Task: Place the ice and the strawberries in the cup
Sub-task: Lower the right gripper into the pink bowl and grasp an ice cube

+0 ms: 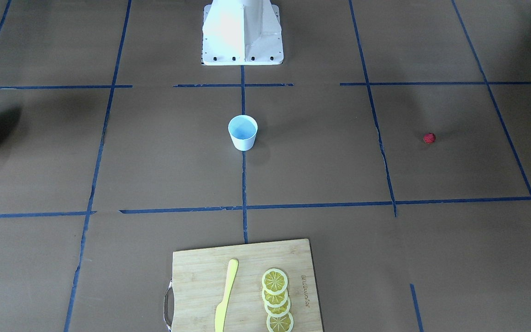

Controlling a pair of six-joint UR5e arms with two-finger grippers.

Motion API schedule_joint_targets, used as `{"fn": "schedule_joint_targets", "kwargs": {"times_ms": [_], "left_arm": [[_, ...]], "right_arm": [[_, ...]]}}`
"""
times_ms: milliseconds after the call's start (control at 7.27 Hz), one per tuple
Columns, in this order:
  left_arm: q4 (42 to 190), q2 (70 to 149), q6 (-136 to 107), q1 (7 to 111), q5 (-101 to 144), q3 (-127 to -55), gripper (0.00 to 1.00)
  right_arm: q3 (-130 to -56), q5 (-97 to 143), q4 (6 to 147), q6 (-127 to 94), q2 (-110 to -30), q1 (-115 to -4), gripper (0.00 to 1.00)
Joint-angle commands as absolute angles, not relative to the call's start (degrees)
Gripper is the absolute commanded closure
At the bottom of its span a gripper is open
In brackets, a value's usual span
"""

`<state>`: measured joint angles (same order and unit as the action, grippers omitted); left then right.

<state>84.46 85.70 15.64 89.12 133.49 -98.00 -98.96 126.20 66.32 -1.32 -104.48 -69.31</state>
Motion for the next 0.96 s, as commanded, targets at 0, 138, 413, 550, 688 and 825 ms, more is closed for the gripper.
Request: {"fn": "schedule_joint_targets", "kwargs": {"times_ms": [0,138,413,550,688,825], "left_arm": [[84.5,85.9,15.6,89.1,133.4,-98.0,0.0],[84.5,86.0,15.6,89.0,133.4,-98.0,0.0],[84.6,86.0,15.6,89.0,133.4,-98.0,0.0],[84.5,86.0,15.6,89.0,133.4,-98.0,0.0],[84.5,86.0,15.6,89.0,133.5,-98.1,0.0],[84.5,86.0,15.6,89.0,133.5,-98.1,0.0]], "right_arm": [[-98.4,126.1,66.3,-1.1,-104.2,-69.3,0.55],[-98.1,126.1,66.3,-0.8,-104.3,-69.3,0.69],[-98.2,126.3,66.3,-0.6,-104.3,-69.3,0.92],[-99.0,127.0,66.3,-0.6,-104.2,-69.3,0.97],[-100.7,127.3,67.1,-0.7,-103.9,-69.3,0.97],[-102.4,128.0,70.5,-1.4,-101.1,-71.2,0.97]]}}
